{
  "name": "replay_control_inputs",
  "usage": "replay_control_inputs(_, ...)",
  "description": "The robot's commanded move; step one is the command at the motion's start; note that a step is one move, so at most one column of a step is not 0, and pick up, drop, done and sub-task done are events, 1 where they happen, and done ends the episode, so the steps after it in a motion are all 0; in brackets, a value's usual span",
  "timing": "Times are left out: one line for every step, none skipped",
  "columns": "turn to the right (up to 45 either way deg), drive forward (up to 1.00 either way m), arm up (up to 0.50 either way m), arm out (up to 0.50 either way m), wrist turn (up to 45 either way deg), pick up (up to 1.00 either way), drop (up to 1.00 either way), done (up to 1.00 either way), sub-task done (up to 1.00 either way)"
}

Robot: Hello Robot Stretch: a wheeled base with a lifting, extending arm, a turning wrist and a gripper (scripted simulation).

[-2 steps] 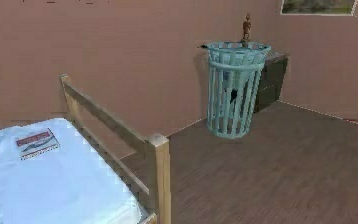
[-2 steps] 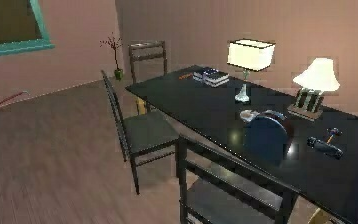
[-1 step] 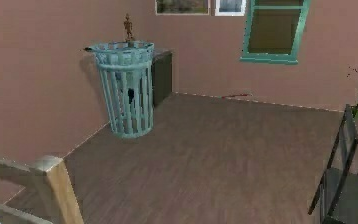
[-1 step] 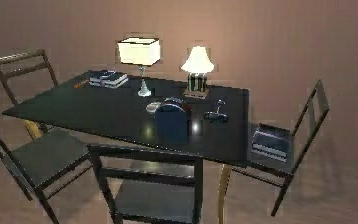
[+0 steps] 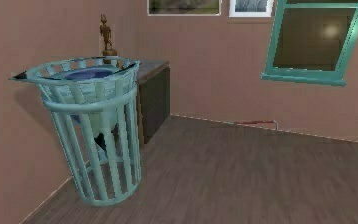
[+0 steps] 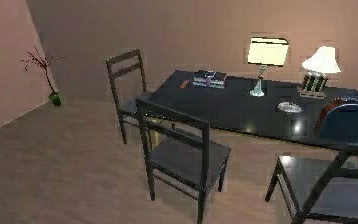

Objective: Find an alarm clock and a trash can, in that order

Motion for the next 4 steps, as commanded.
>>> replay_control_inputs(0.0,0.55,0.00,0.00,0.0,0.00,0.00,0.00,0.00)
replay_control_inputs(21.0,0.00,0.00,0.00,0.0,0.00,0.00,0.00,0.00)
replay_control_inputs(0.0,0.05,0.00,0.00,0.0,0.00,0.00,0.00,0.00)
replay_control_inputs(-45.0,0.00,0.00,0.00,0.0,0.00,0.00,0.00,0.00)
